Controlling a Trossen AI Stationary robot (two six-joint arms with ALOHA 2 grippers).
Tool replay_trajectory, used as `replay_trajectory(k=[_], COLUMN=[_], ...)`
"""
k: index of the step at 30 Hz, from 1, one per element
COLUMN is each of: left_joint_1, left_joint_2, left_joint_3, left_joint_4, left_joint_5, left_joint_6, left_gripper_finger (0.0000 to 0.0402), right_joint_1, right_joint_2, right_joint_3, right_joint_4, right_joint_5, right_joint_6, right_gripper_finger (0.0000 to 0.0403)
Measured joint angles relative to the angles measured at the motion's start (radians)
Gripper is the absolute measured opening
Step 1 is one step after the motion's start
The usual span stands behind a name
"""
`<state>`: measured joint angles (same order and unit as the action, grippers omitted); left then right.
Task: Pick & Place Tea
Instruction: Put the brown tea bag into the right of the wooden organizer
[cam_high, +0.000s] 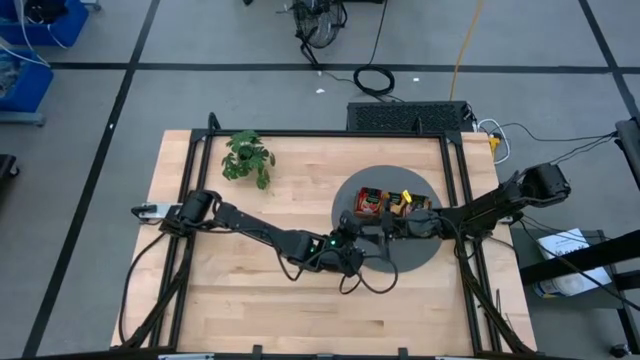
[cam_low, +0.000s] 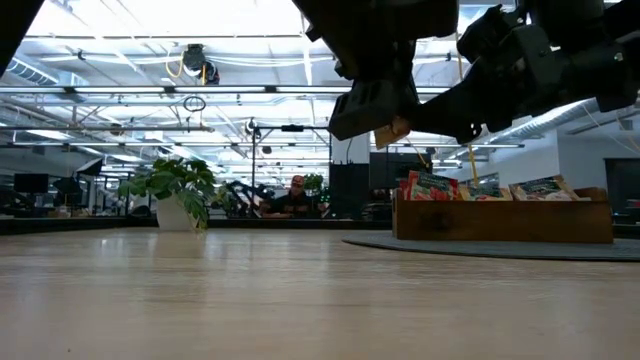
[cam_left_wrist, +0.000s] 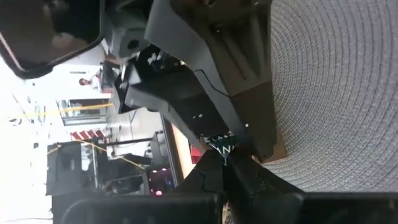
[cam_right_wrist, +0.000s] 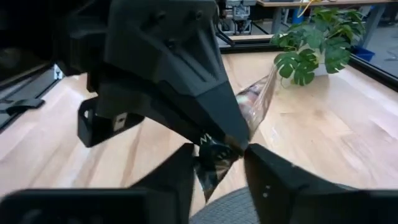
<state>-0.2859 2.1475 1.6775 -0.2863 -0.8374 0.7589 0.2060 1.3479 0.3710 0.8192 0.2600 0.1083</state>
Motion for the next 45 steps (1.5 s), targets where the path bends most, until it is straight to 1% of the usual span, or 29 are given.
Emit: replay_trajectory(k=[2, 5, 6, 11, 14, 15, 17, 20, 22, 23, 25, 27, 29, 31, 33, 36, 38, 40, 42, 45], left_joint_1=[0.000, -0.005, -0.007, -0.015, -0.021, -0.022, -0.024, -0.022, -0.018, -0.017, -0.015, -0.013, -0.016, -0.017, -0.028, -0.060, -0.080, -0.085, -0.087, -0.080], left_joint_2=[0.000, 0.000, 0.000, -0.002, -0.003, -0.008, -0.023, -0.061, -0.087, -0.100, -0.133, -0.165, -0.199, -0.222, -0.238, -0.243, -0.247, -0.252, -0.278, -0.331], left_joint_3=[0.000, 0.000, 0.000, 0.000, 0.002, 0.004, 0.022, 0.035, 0.035, 0.035, 0.035, 0.035, 0.035, 0.035, 0.034, 0.021, 0.004, -0.008, -0.032, -0.078], left_joint_4=[-0.001, -0.002, -0.003, 0.004, -0.004, -0.023, -0.107, -0.221, -0.275, -0.321, -0.367, -0.406, -0.481, -0.522, -0.575, -0.590, -0.609, -0.596, -0.599, -0.544], left_joint_5=[-0.001, -0.004, -0.005, -0.021, -0.027, -0.023, 0.022, 0.105, 0.181, 0.235, 0.317, 0.339, 0.344, 0.335, 0.305, 0.216, 0.154, 0.111, 0.084, 0.108], left_joint_6=[-0.014, -0.033, -0.042, -0.152, -0.307, -0.388, -0.552, -0.773, -0.868, -0.917, -0.990, -1.025, -1.068, -1.102, -1.098, -1.048, -1.049, -1.048, -1.050, -1.038], left_gripper_finger=[0.0009, 0.0018, 0.0020, 0.0025, 0.0040, 0.0051, 0.0081, 0.0143, 0.0187, 0.0208, 0.0242, 0.0268, 0.0287, 0.0299, 0.0307, 0.0317, 0.0321, 0.0323, 0.0323, 0.0318], right_joint_1=[-0.007, -0.009, -0.008, -0.007, -0.007, -0.007, -0.009, -0.009, -0.009, -0.009, -0.009, -0.009, -0.009, -0.009, -0.008, -0.012, -0.021, -0.038, -0.061, -0.107], right_joint_2=[0.000, 0.000, 0.000, 0.000, 0.000, -0.001, -0.001, -0.002, -0.016, -0.029, -0.071, -0.140, -0.220, -0.303, -0.364, -0.416, -0.425, -0.425, -0.424, -0.423], right_joint_3=[0.000, 0.000, 0.000, -0.001, -0.001, -0.001, -0.001, -0.001, 0.000, -0.001, 0.002, 0.007, 0.043, 0.108, 0.193, 0.333, 0.415, 0.468, 0.494, 0.499], right_joint_4=[-0.001, -0.013, -0.016, -0.016, -0.020, -0.023, -0.030, -0.034, -0.065, -0.081, -0.129, -0.227, -0.406, -0.642, -0.919, -1.338, -1.567, -1.737, -1.826, -1.906], right_joint_5=[-0.002, -0.004, -0.004, -0.005, -0.004, 0.000, 0.006, 0.033, 0.056, 0.066, 0.104, 0.137, 0.164, 0.204, 0.241, 0.234, 0.198, 0.134, 0.053, -0.075], right_joint_6=[-0.001, -0.032, -0.046, -0.061, -0.069, -0.070, -0.069, -0.074, -0.085, -0.092, -0.094, -0.093, -0.073, -0.032, 0.033, 0.161, 0.249, 0.291, 0.301, 0.298], right_gripper_finger=[0.0096, 0.0027, 0.0015, 0.0001, 0.0000, 0.0000, 0.0000, 0.0000, 0.0000, 0.0000, 0.0000, 0.0000, 0.0000, 0.0000, 0.0000, 0.0000, 0.0000, 0.0000, 0.0000, 0.0000])
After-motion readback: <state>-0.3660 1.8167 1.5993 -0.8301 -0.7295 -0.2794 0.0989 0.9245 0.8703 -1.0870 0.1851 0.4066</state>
